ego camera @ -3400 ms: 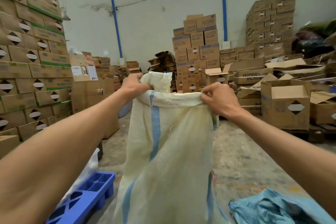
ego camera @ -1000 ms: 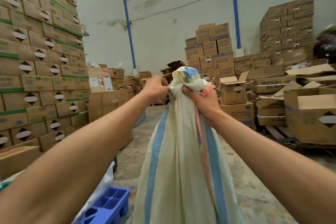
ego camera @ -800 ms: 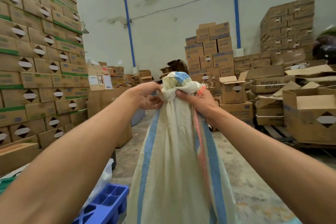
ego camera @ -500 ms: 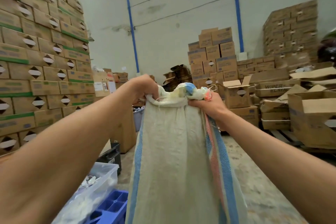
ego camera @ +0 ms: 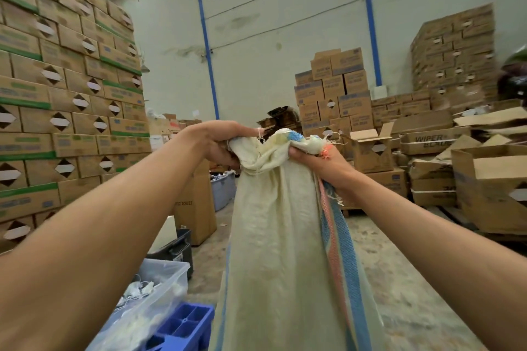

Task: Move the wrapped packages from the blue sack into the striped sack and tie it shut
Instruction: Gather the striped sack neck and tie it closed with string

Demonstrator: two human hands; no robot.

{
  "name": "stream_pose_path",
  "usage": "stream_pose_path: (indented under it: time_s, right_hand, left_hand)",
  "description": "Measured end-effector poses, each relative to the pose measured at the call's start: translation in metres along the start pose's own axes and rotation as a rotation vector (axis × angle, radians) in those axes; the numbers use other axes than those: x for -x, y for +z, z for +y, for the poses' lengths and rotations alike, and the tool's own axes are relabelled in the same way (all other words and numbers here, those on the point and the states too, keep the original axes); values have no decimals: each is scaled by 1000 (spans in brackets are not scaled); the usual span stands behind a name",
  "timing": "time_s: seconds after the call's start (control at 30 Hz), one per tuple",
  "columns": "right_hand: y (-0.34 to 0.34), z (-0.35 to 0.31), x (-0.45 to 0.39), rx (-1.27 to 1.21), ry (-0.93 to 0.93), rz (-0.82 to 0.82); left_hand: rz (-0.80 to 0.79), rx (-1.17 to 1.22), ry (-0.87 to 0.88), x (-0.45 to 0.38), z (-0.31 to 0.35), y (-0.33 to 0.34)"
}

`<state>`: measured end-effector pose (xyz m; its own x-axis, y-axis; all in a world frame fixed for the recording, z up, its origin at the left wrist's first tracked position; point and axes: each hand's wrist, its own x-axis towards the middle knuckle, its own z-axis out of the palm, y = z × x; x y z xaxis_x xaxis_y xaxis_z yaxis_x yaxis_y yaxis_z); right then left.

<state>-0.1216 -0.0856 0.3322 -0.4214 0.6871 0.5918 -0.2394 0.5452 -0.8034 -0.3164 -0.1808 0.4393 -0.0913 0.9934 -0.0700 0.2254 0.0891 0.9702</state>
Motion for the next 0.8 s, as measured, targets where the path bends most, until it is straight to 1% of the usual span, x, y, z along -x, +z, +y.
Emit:
stream_pose_path:
  time_s: [0.07,0.1,0.13,0.17,0.2,0.23,0.27,0.3,0.33,0.37,0.4,0.43,0.47,0.5,0.53,0.6,0.63,0.7,0.77,0.8]
  right_hand:
    - [-9,-6,0,61,13,-6]
    - [-15,-8,0,82,22,2]
    - [-21,-10,1,85,29,10]
    - [-25,-11,1,78,30,21]
    - [-29,-11,1,69,30,38]
    - [-31,-11,1,67,24,58]
    - [-31,-11,1,63,18,75]
    - [-30,-13,0,56,7,81]
    - [-27,-14,0,45,-5,82]
    - [-24,-16,-2,35,-19,76]
    - [-20,-18,-3,24,-23,62]
    - [-16,-20,-4,9,-20,38]
    - [-12,-21,-4,-14,-8,-1]
    - [-9,-21,-5,-38,9,-41]
    - [-5,-21,-5,-72,28,-81]
    - [2,-19,-6,-134,52,-99]
    - [4,-16,-7,-155,43,-80]
    - [6,-10,-10,-181,7,7]
    - [5,-8,-13,-135,-37,176]
    - [4,-8,-13,-110,-43,271]
  left_hand:
    - [-82,61,15,-1,2,-3]
    - [-79,72,29,-3,3,-4]
    - [-35,53,50,-4,5,-4]
    - [60,-28,89,-7,6,-4]
    - [195,-186,163,-11,6,-3]
    - [341,-385,286,-14,6,-1]
    - [447,-579,443,-15,7,4]
    - [501,-756,600,-16,8,9]
    - [519,-900,733,-18,8,15]
    - [529,-998,839,-20,10,21]
    - [541,-1034,910,-23,12,28]
    - [554,-979,956,-26,14,35]
    - [555,-831,958,-27,17,43]
    - [542,-628,932,-27,20,53]
    - [495,-433,880,-26,24,61]
    - [322,-179,812,-25,26,75]
    - [249,-105,809,-25,26,77]
    - [181,-6,833,-25,19,75]
    - [198,94,824,-29,5,61]
    - [231,98,774,-35,-8,51]
